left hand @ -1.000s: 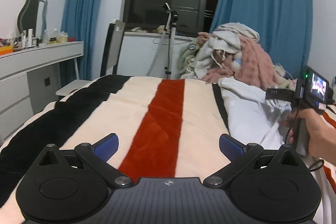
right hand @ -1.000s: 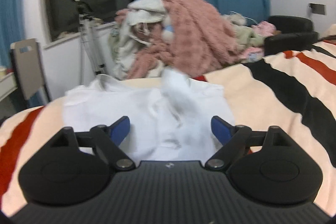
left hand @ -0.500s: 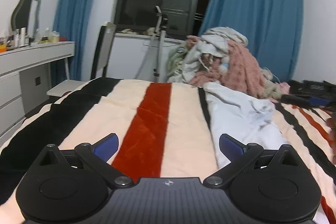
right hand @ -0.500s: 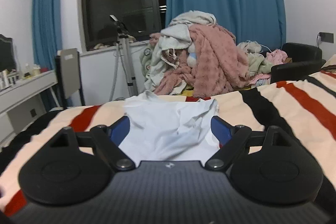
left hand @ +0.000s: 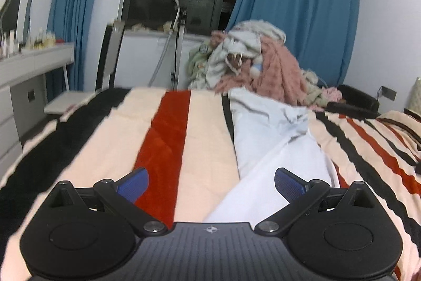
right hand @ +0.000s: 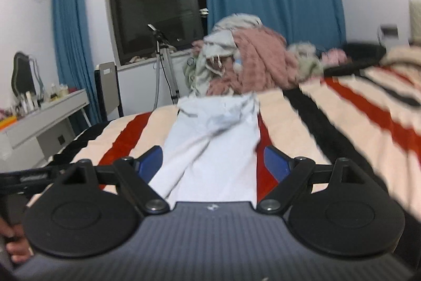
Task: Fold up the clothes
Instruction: 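Grasp the shirt edge with the left gripper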
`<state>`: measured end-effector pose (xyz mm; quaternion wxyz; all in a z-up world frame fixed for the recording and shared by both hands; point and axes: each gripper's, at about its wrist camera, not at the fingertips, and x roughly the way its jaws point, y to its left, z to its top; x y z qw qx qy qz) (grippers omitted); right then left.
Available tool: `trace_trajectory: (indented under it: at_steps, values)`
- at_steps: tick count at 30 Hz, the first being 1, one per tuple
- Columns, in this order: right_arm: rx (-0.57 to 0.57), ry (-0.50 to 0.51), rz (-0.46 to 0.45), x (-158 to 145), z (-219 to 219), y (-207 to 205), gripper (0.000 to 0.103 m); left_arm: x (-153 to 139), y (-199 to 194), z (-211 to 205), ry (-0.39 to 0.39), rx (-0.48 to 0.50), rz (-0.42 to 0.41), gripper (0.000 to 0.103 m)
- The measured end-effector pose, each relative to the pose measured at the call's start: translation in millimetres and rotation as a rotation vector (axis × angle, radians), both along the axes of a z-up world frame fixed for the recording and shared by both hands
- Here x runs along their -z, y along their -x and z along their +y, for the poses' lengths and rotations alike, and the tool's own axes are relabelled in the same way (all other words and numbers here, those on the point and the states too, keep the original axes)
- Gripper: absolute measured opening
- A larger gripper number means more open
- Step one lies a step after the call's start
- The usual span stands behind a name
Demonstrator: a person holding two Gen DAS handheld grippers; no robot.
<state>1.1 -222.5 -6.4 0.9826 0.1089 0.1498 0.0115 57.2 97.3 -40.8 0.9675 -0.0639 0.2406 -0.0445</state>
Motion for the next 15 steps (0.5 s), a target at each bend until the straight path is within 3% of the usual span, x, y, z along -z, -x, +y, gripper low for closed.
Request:
trace_trajectory:
  at_steps: [6,11,15]
  values:
    - [0.038,-0.017,0.028,8.8,-5.5,4.0,0.085,21.8,-22.7,30.2,0.141,-0.094,0.214,0.102]
    - [0.064,-0.041,0.053,14.4,-10.8,1.0,0.085,36.7,-28.7,57.7,0.217,-0.197,0.329,0.101]
    - [0.082,-0.061,0.072,18.1,-15.8,2.2,0.085,49.6,-33.2,68.9,0.257,-0.218,0.424,0.096]
